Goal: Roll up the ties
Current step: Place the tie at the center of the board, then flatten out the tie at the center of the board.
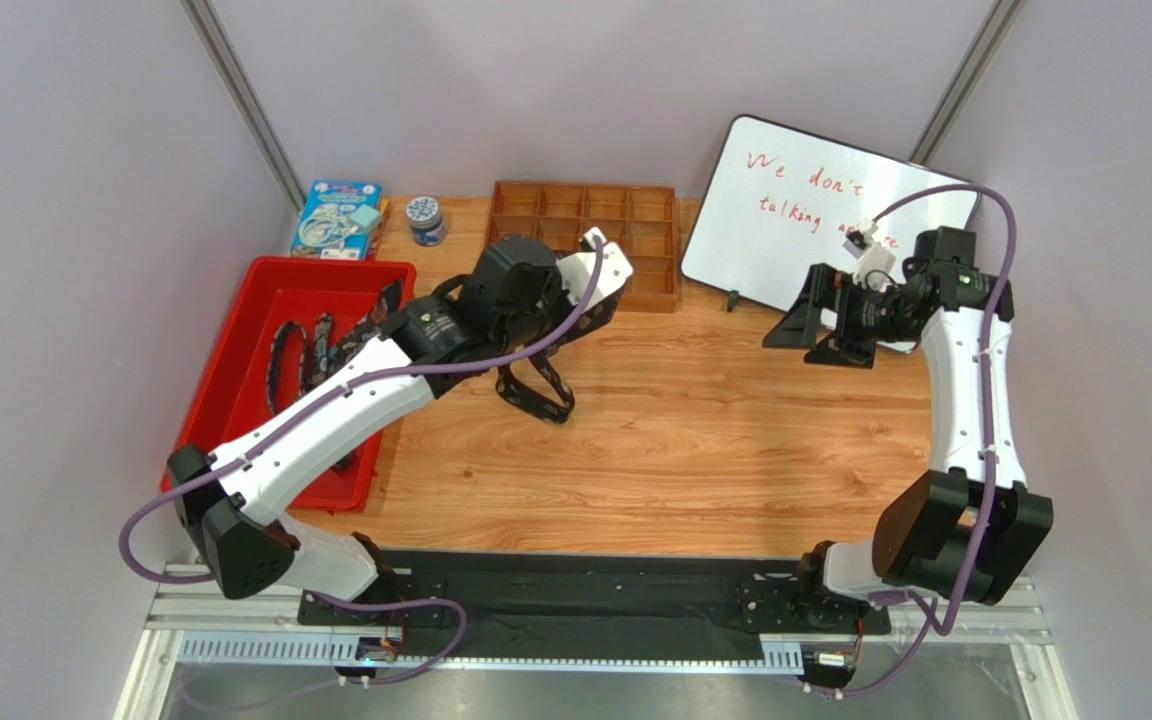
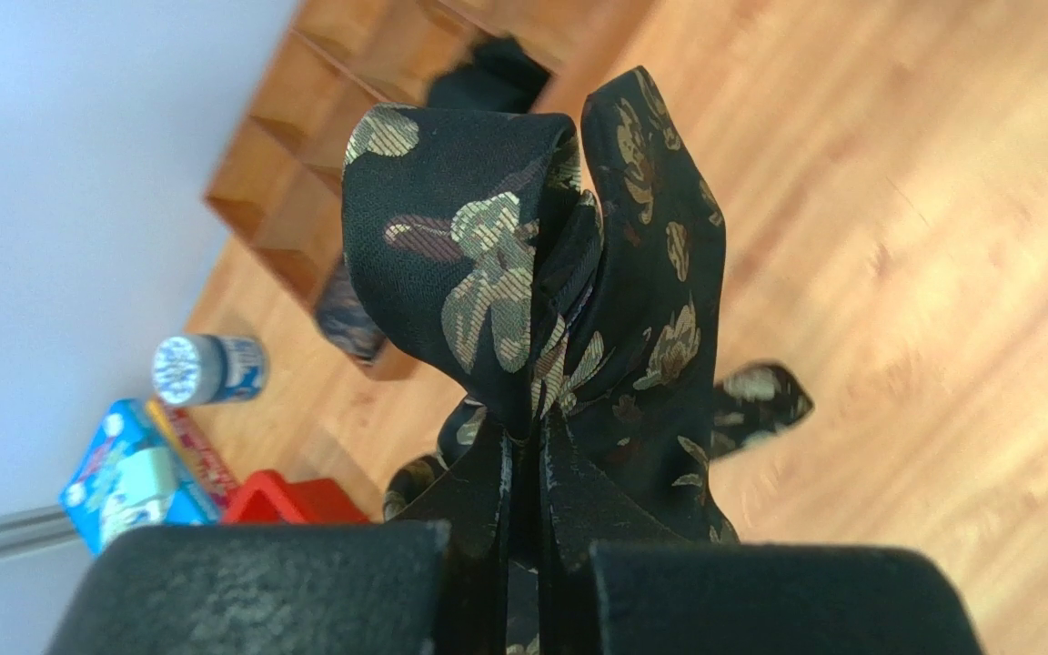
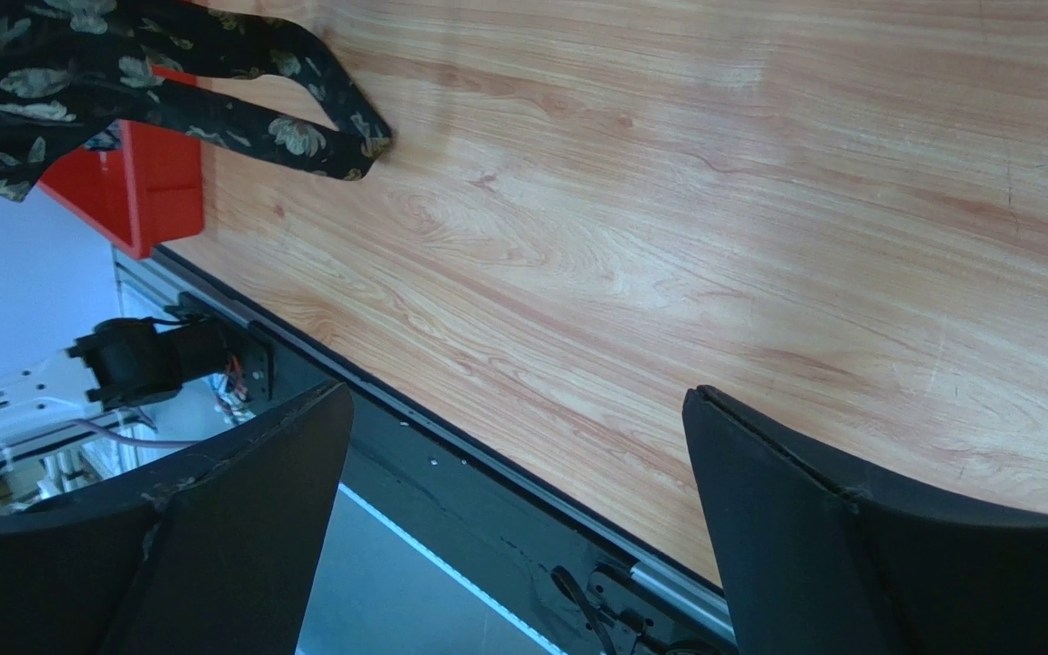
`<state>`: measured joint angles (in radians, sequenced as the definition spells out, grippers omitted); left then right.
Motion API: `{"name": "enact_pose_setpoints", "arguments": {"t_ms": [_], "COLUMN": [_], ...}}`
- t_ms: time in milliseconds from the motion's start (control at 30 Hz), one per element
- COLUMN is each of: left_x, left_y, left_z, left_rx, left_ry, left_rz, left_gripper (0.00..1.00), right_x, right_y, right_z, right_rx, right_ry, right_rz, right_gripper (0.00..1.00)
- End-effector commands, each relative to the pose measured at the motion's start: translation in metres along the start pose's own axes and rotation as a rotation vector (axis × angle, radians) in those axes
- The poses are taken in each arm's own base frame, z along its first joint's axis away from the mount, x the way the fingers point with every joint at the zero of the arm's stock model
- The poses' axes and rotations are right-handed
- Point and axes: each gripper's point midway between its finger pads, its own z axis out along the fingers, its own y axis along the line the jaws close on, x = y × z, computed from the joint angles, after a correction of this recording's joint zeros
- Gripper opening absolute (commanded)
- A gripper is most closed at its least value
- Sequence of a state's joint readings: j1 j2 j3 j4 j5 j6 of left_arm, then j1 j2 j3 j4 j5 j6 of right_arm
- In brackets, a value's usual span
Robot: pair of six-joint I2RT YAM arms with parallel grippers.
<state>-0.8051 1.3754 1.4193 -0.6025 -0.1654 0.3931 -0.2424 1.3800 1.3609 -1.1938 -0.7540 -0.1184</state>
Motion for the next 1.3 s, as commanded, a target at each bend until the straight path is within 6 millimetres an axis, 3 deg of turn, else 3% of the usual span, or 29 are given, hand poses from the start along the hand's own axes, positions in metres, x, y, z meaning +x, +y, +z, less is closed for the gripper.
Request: {"name": "enact_pose_setpoints", "arguments": {"t_ms": [0,67,100,133,167,200,233,267,333,367,400,433,533,667,800,867,900,1100,1267], "left_x": [-0.074,-0.087,-0.085,-0.088,-0.086,-0.087,-0.082,-0.078,-0.066,-0.047,-0.042,-0.023,0.018,0.055,0.079,0.078,0.081,0.096,0.135], "left_y": [0.031,-0.008,-0.027,-0.055,-0.072,-0.096,-0.101,-0.096,-0.084,-0.055,-0.063,-0.063,-0.043,-0.042,-0.058,-0.059,-0.058,-0.058,-0.054], "left_z": [-0.021,-0.01,0.006,0.007,0.011,0.013,0.013,0.013,0.007,0.013,0.009,0.008,0.011,0.027,0.059,0.072,0.089,0.147,0.18], "left_rx": [-0.242,-0.172,-0.151,-0.073,-0.003,0.12,0.139,0.131,0.178,0.177,0.312,0.37,0.425,0.487,0.587,0.614,0.62,0.611,0.574], "left_ry": [-0.159,-0.145,-0.112,-0.101,-0.09,-0.101,-0.107,-0.115,-0.14,-0.108,-0.118,-0.077,-0.059,-0.02,0.02,0.003,0.004,0.019,0.141], "left_rz": [-0.135,-0.117,-0.149,-0.138,-0.133,-0.149,-0.15,-0.149,-0.171,-0.229,-0.252,-0.246,-0.234,0.002,0.114,0.168,0.199,0.256,0.293], "left_gripper": [0.0,0.0,0.13,0.24,0.37,0.68,0.88,0.99,0.99,0.99,0.99,0.99,0.95,0.88,0.84,0.84,0.82,0.81,0.75], "right_x": [-0.019,-0.023,-0.023,-0.024,-0.024,-0.024,-0.023,-0.021,-0.016,-0.012,-0.009,-0.006,0.007,0.023,0.048,0.059,0.067,0.095,0.102], "right_y": [0.0,-0.006,-0.013,-0.02,-0.024,-0.03,-0.037,-0.04,-0.051,-0.056,-0.06,-0.065,-0.079,-0.091,-0.089,-0.084,-0.085,-0.079,-0.079], "right_z": [-0.016,-0.021,-0.018,-0.018,-0.017,-0.015,-0.016,-0.015,-0.015,-0.013,-0.012,-0.009,0.005,0.033,0.062,0.075,0.079,0.103,0.123], "right_rx": [-0.079,-0.102,-0.103,-0.09,-0.085,-0.077,-0.043,-0.028,0.028,0.044,0.056,0.076,0.122,0.171,0.184,0.173,0.172,0.177,0.17], "right_ry": [-0.042,-0.052,-0.041,-0.04,-0.034,-0.026,-0.018,-0.008,0.009,0.02,0.028,0.043,0.094,0.177,0.306,0.356,0.381,0.498,0.551], "right_rz": [0.056,0.091,0.114,0.125,0.133,0.132,0.132,0.129,0.101,0.099,0.095,0.09,0.077,0.045,0.007,-0.023,-0.021,-0.103,-0.121], "right_gripper": [0.98,0.98,0.98,0.98,0.98,0.98,0.98,0.98,0.98,0.98,0.98,0.97,0.93,0.87,0.79,0.77,0.76,0.7,0.5]}}
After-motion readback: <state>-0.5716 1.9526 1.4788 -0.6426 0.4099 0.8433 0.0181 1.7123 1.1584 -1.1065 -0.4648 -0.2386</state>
